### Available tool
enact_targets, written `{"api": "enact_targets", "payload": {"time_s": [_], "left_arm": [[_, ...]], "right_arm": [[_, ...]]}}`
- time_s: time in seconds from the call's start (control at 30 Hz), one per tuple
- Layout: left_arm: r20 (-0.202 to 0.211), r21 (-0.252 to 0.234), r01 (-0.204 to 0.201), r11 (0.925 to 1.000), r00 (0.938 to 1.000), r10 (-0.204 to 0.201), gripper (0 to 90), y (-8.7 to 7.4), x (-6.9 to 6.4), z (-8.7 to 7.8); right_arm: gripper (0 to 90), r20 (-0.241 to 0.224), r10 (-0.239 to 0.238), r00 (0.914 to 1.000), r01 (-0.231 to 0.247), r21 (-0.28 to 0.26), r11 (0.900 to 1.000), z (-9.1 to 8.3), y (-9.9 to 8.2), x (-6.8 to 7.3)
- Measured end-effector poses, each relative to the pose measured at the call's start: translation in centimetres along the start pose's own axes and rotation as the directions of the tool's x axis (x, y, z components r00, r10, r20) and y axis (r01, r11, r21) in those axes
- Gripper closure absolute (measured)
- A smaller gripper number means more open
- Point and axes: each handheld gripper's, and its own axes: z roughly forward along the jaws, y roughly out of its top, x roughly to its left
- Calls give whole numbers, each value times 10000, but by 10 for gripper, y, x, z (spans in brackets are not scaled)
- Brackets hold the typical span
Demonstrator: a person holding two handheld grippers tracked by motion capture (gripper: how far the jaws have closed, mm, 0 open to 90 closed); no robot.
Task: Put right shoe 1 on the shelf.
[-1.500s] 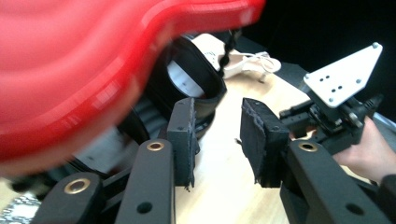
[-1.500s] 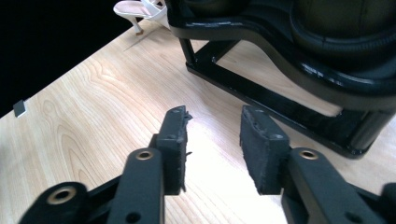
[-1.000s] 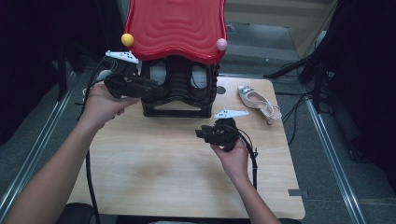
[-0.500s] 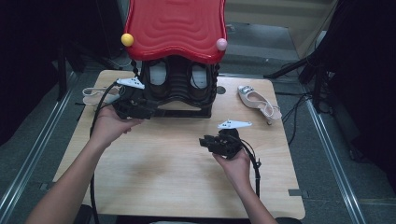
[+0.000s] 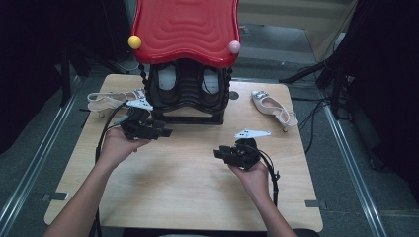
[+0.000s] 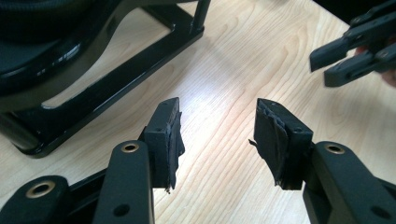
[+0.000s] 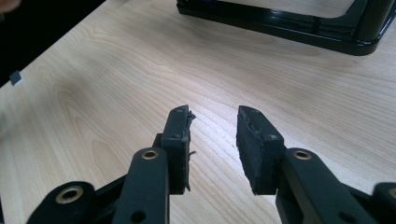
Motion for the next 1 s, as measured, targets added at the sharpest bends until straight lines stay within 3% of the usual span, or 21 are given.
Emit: {"api": "enact_targets", "payload": {"time_s": [0.1,0.2,0.23,0.37,0.5,0.57,0.7,0.83,1.0], "left_arm": [[-62,62,-21,10000,10000,21,531,-4,0,1],[17,243,66,9997,10000,-66,599,-9,2,2],[103,273,123,9996,9999,-126,639,-11,3,3],[211,340,211,9992,9995,-218,697,-22,7,4],[195,292,432,9986,9988,-438,710,-28,13,3],[179,232,537,9983,9984,-541,710,-31,16,2],[-82,299,561,9980,9984,-559,708,-36,19,0],[-67,335,709,9969,9975,-707,712,-43,27,-4],[26,246,801,9965,9968,-802,771,-48,33,-10]], "right_arm": [[666,-185,11,9998,-9,95,10000,0,0,-2],[638,-200,-353,9992,357,188,9992,0,0,-3],[598,-127,-701,9975,704,186,9973,0,-1,-4],[617,30,-582,9983,582,87,9983,-2,-2,-6],[621,494,-1469,9879,1483,-242,9887,-5,-7,-7],[611,527,-1272,9905,1275,-19,9918,-6,-8,-10],[608,153,-730,9972,730,-1,9973,-9,-13,-18],[580,549,-877,9946,884,-116,9960,-12,-15,-21],[571,767,-740,9943,742,2,9972,-12,-15,-24]]}}
